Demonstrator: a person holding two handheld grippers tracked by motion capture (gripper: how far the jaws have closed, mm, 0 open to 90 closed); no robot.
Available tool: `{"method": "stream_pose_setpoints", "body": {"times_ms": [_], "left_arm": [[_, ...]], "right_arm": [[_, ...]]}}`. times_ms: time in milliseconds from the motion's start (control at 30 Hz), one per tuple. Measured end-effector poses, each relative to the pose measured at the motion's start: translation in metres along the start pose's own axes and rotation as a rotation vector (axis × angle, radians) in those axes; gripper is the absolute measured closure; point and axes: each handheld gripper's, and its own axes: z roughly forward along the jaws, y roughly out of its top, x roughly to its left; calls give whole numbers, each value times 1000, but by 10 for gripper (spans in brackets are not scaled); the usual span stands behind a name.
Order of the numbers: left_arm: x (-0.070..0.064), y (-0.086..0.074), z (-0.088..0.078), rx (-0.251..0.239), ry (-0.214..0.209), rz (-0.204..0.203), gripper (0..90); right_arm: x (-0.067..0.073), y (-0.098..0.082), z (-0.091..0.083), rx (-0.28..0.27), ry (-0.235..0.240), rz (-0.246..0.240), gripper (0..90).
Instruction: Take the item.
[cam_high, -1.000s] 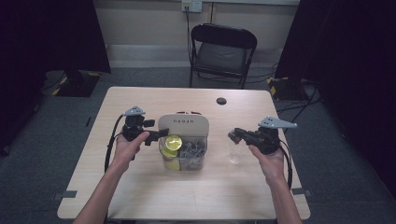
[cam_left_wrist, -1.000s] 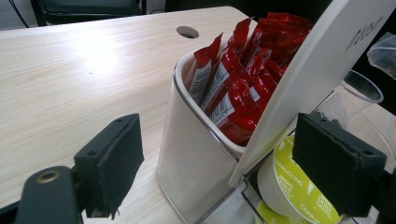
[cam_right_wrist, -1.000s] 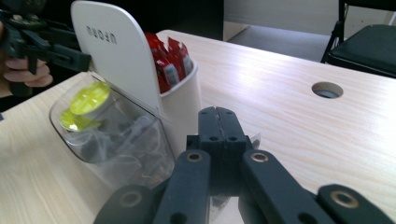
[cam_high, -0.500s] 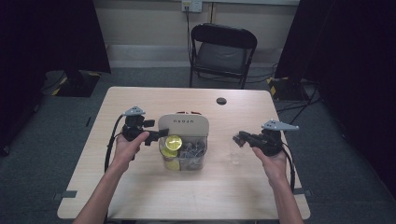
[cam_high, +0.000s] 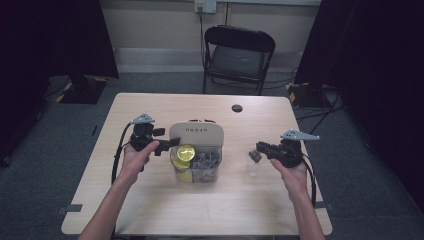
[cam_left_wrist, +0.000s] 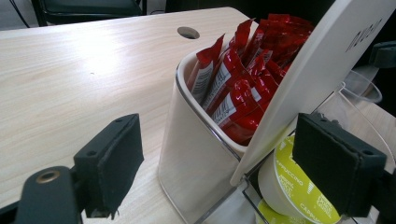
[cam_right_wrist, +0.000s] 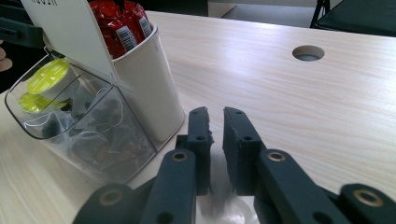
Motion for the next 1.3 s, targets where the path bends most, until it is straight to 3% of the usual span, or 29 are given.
{"method": "stream_pose_setpoints", "body": {"times_ms": [433,600,800,967,1133,1300], "left_arm": [[-1,0,1,2,1,-2,159],[-1,0,-1,1,9,-2,161],[0,0,-3,-7,10,-5,162],[-1,0,-4,-11,10,-3,164],[-1,0,-4,-10,13,-3,164],[-1,0,-5,-13,10,-3,164]], "right_arm": [[1,2,1,5,-39,28,365],[1,1,-2,13,-54,30,294],[3,-5,-8,13,-70,32,270],[4,-25,-10,47,-103,39,241],[6,-40,-15,64,-103,46,226],[5,-59,-7,144,-96,39,198]]}}
